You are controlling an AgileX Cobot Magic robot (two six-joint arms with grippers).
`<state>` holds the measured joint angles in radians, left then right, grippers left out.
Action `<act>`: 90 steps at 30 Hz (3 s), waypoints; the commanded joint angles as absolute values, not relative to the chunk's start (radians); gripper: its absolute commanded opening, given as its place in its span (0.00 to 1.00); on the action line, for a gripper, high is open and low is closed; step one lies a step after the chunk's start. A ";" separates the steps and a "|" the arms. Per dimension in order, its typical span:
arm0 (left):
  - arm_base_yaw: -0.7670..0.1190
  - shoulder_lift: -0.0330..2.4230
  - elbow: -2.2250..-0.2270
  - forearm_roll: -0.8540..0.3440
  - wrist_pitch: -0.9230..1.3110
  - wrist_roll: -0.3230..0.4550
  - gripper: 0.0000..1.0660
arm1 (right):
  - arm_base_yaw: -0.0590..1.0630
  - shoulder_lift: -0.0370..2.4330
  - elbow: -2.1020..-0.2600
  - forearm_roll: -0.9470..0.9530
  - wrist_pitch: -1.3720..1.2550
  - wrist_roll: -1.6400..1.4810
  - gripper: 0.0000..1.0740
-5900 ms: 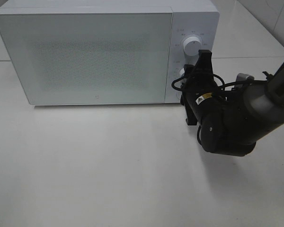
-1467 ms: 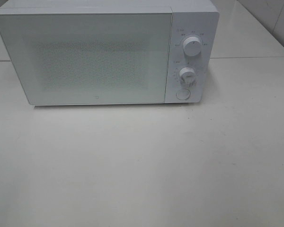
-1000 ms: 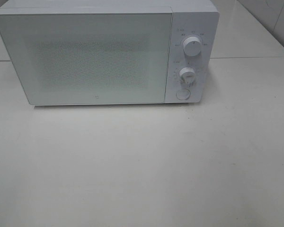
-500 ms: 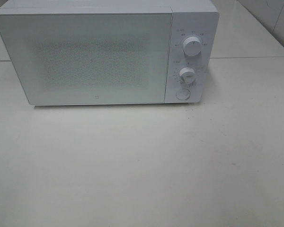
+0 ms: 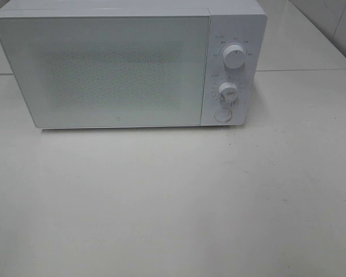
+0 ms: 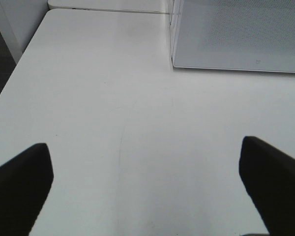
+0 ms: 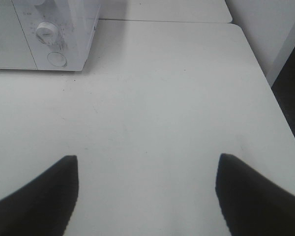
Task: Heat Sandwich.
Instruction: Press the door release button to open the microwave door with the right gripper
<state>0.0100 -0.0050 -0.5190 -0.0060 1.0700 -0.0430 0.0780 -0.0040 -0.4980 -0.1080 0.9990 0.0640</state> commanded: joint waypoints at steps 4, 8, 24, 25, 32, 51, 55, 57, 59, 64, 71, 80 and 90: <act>0.012 -0.021 -0.518 -0.014 1.071 -0.041 0.92 | 0.070 -0.033 -0.497 -0.112 0.996 0.069 0.70; 0.012 -0.021 -0.518 -0.014 1.071 -0.041 0.92 | 0.070 -0.032 -0.497 -0.112 0.996 0.069 0.70; 0.012 -0.021 -0.518 -0.014 1.071 -0.041 0.92 | 0.070 0.182 -0.539 -0.105 0.688 0.101 0.70; 0.012 -0.021 -0.518 -0.014 1.071 -0.041 0.92 | 0.070 0.182 -0.539 -0.105 0.688 0.101 0.70; 0.012 -0.021 -0.518 -0.014 1.071 -0.041 0.92 | 0.070 0.362 -0.539 -0.107 0.528 0.103 0.70; 0.012 -0.021 -0.518 -0.014 1.071 -0.041 0.92 | 0.070 0.781 -0.539 -0.106 0.186 0.115 0.70; 0.012 -0.021 -0.518 -0.014 1.071 -0.041 0.92 | 0.070 0.851 -0.539 -0.106 0.125 0.131 0.70; 0.012 -0.021 -0.518 -0.014 1.071 -0.041 0.92 | 0.070 0.882 -0.539 -0.106 0.094 0.134 0.70; 0.012 -0.021 -0.518 -0.014 1.071 -0.041 0.92 | 0.070 0.929 -0.539 -0.114 0.054 0.141 0.70; 0.012 -0.021 -0.518 -0.014 1.071 -0.041 0.92 | 0.070 0.988 -0.538 -0.114 -0.015 0.143 0.70; 0.012 -0.021 -0.518 -0.014 1.071 -0.041 0.92 | 0.072 1.073 -0.425 -0.110 -0.372 0.136 0.70; 0.012 -0.021 -0.518 -0.014 1.071 -0.041 0.92 | 0.072 1.182 -0.319 0.065 -0.624 -0.010 0.70; 0.012 -0.021 -0.518 -0.014 1.071 -0.041 0.92 | 0.261 1.307 -0.306 0.292 -0.784 -0.210 0.70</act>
<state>0.0100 -0.0050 -0.5190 -0.0060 1.0700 -0.0430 0.2300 1.2930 -0.3060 0.2570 -0.7390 -0.1580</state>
